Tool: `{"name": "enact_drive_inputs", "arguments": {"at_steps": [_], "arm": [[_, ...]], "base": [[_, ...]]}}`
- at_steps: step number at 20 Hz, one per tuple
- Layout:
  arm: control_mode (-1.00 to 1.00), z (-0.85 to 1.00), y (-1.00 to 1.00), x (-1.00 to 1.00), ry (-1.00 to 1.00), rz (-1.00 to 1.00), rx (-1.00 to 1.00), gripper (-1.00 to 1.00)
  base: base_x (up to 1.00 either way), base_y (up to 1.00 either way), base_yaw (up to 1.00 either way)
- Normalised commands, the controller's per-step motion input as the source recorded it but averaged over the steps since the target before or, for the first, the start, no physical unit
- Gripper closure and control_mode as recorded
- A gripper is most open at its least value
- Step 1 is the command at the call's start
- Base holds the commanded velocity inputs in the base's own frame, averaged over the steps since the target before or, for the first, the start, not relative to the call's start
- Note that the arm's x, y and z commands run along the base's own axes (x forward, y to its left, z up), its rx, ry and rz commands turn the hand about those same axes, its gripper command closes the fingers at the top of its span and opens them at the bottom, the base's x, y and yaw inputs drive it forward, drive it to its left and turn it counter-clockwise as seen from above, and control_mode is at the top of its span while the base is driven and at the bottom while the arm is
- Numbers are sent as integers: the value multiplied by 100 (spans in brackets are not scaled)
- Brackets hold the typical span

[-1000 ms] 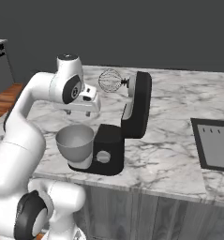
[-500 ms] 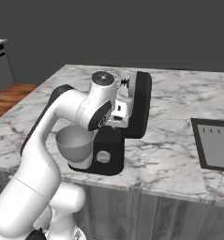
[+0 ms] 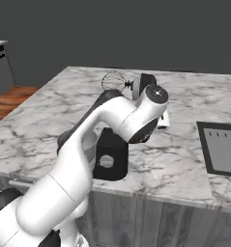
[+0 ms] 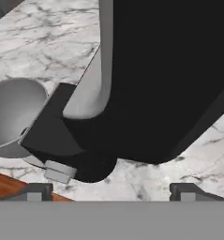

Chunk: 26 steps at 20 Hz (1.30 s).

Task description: Close the stand mixer head.

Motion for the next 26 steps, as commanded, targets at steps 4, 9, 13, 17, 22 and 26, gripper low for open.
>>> {"name": "enact_drive_inputs", "arguments": {"at_steps": [4,9,13,17,22,26], "arm": [[-100,4,-98,24,-37,40,0,-100],[-100,1,-51,66,-38,36,-10,-100],[-100,4,-19,91,-31,28,-31,-100],[-100,12,-9,67,-41,33,-46,-100],[-100,-13,56,51,-59,17,-56,-100],[-100,-35,100,27,-50,24,-45,-100]], "base": [[0,0,0],[0,0,0],[0,0,0],[0,0,0],[0,0,0],[0,0,0]]}}
